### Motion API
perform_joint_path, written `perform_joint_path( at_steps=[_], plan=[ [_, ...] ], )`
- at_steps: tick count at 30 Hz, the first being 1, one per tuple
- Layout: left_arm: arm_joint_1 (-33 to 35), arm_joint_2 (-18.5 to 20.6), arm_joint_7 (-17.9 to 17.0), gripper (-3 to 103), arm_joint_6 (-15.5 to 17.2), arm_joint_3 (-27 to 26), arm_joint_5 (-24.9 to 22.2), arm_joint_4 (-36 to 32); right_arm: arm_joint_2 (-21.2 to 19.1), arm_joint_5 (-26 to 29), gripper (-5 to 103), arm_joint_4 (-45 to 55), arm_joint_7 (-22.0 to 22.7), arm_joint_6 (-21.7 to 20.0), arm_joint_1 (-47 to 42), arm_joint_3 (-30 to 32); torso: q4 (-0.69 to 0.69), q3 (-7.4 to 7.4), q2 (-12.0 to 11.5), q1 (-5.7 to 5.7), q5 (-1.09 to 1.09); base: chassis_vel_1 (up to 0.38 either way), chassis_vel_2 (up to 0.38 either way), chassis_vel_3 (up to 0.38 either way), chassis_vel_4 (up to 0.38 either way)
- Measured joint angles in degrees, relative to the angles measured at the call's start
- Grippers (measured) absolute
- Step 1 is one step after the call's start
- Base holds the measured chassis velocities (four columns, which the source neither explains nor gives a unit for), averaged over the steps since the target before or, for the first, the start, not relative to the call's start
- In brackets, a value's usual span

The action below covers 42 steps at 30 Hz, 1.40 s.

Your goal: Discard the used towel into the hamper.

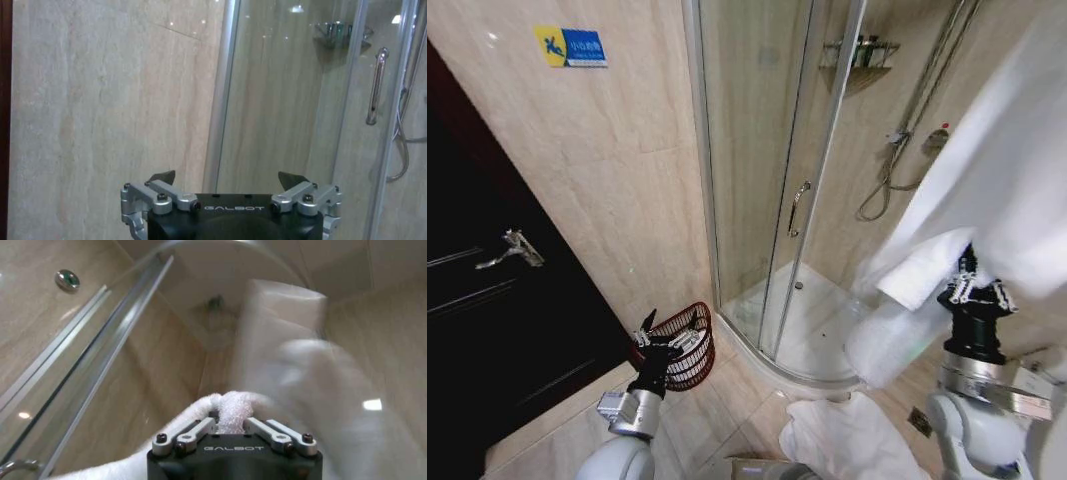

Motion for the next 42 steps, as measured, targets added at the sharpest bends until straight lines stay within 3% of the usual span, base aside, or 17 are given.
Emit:
perform_joint_path(
  at_steps=[12,17,30,42],
  plan=[
    [0.0,0.0,0.0,100,0.0,0.0,0.0,0.0,-1.3,-0.8,6,3.3,1.1,-0.7,0.0,0.9,0.0,0.01,0.0,0.0,0.08,0.0,0.0,0.0,0.0],
    [0.0,0.0,0.0,100,0.0,0.0,0.0,0.0,-2.2,-0.7,6,5.4,1.1,-0.9,0.0,1.8,0.0,0.0,0.0,0.0,0.0,0.0,0.0,0.0,0.0],
    [0.0,0.0,0.0,100,0.0,0.0,0.0,0.0,-7.3,6.4,6,10.0,1.5,-3.3,0.2,7.7,0.01,0.0,0.0,0.01,0.04,0.0,0.0,0.0,0.0],
    [0.0,0.0,0.0,100,0.0,0.0,0.0,0.0,-7.3,8.5,6,12.1,2.7,-4.0,-1.1,9.2,0.0,0.0,0.0,0.01,0.05,0.0,0.0,0.0,0.0]
  ],
)
